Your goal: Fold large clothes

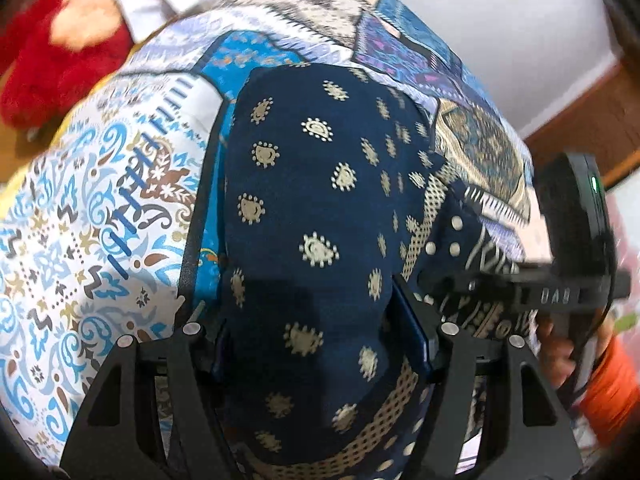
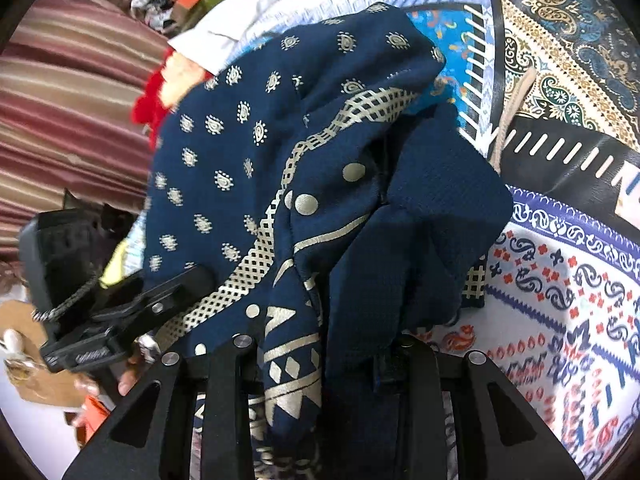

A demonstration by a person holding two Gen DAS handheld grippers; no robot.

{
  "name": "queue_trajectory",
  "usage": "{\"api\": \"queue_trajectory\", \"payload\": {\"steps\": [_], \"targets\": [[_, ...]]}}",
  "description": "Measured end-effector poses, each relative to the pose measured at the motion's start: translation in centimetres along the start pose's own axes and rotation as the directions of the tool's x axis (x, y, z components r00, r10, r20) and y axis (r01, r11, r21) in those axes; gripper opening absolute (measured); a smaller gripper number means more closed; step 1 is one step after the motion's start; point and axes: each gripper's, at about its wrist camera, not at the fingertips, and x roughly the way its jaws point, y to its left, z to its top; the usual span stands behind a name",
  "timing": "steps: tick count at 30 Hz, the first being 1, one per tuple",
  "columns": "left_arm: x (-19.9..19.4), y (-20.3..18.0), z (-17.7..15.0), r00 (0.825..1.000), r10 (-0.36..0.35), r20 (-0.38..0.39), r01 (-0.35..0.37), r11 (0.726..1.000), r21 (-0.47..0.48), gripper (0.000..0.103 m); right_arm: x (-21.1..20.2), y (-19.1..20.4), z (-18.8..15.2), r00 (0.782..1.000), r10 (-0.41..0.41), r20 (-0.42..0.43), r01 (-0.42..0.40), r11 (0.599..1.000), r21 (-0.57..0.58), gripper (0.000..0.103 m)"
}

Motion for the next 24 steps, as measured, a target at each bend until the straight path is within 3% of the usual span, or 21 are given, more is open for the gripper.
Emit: {"api": "queue_trajectory", "payload": {"steps": [5, 7, 13, 15, 17, 18, 19, 20, 21, 23, 24], "targets": [[-1.0, -0.2, -0.1, 1.0, 0.03, 0.002, -0.031, 0.999, 0.024, 0.071, -0.7, -0.1, 0.7, 1.0, -0.019, -0.004, 0.019, 1.0, 0.018, 0.036], [-2.3, -0.4, -0.3, 0.996, 0.088, 0.022, -0.089, 0.994, 0.056, 0.071, -1.9, 0.5, 0.5, 0.997, -0.07, 0.012, 0.07, 0.998, -0.008, 0.041], [-6.8, -3.2, -0.9, 0.957, 0.252, 0.143, -0.276, 0.942, 0.189, 0.071, -6.9, 3.0, -2.4, 0.969, -0.203, 0.14, 0.223, 0.964, -0.145, 0.042], [-8.0, -4.6, -1.3, 0.952, 0.246, 0.181, -0.284, 0.932, 0.227, 0.075, -8.1, 4.8, -3.1, 0.957, -0.216, 0.194, 0.256, 0.943, -0.212, 0.042], [-8.4, -5.9, -2.1, 0.948, 0.238, 0.211, -0.289, 0.921, 0.26, 0.093, -8.9, 6.4, -4.2, 0.952, -0.208, 0.225, 0.268, 0.92, -0.284, 0.042], [-8.3, -6.3, -2.5, 0.946, 0.236, 0.222, -0.293, 0.915, 0.276, 0.096, -9.0, 6.9, -4.8, 0.954, -0.198, 0.227, 0.264, 0.912, -0.315, 0.043], [-7.8, -6.8, -3.2, 0.942, 0.241, 0.233, -0.305, 0.903, 0.303, 0.098, -8.6, 7.4, -5.3, 0.958, -0.186, 0.218, 0.254, 0.904, -0.344, 0.05], [-7.3, -7.2, -3.6, 0.94, 0.253, 0.229, -0.318, 0.894, 0.317, 0.098, -8.0, 7.7, -5.9, 0.964, -0.181, 0.197, 0.244, 0.898, -0.367, 0.065], [-6.3, -7.3, -4.2, 0.937, 0.276, 0.212, -0.335, 0.882, 0.332, 0.098, -7.6, 7.2, -6.8, 0.966, -0.186, 0.181, 0.243, 0.892, -0.38, 0.071], [-4.0, -6.9, -5.5, 0.927, 0.338, 0.162, -0.374, 0.855, 0.36, 0.098, -5.4, 6.9, -7.9, 0.959, -0.24, 0.152, 0.282, 0.869, -0.407, 0.073], [-2.7, -6.4, -6.3, 0.913, 0.385, 0.137, -0.407, 0.833, 0.375, 0.098, -4.1, 6.6, -8.2, 0.947, -0.29, 0.135, 0.32, 0.845, -0.43, 0.073]]}}
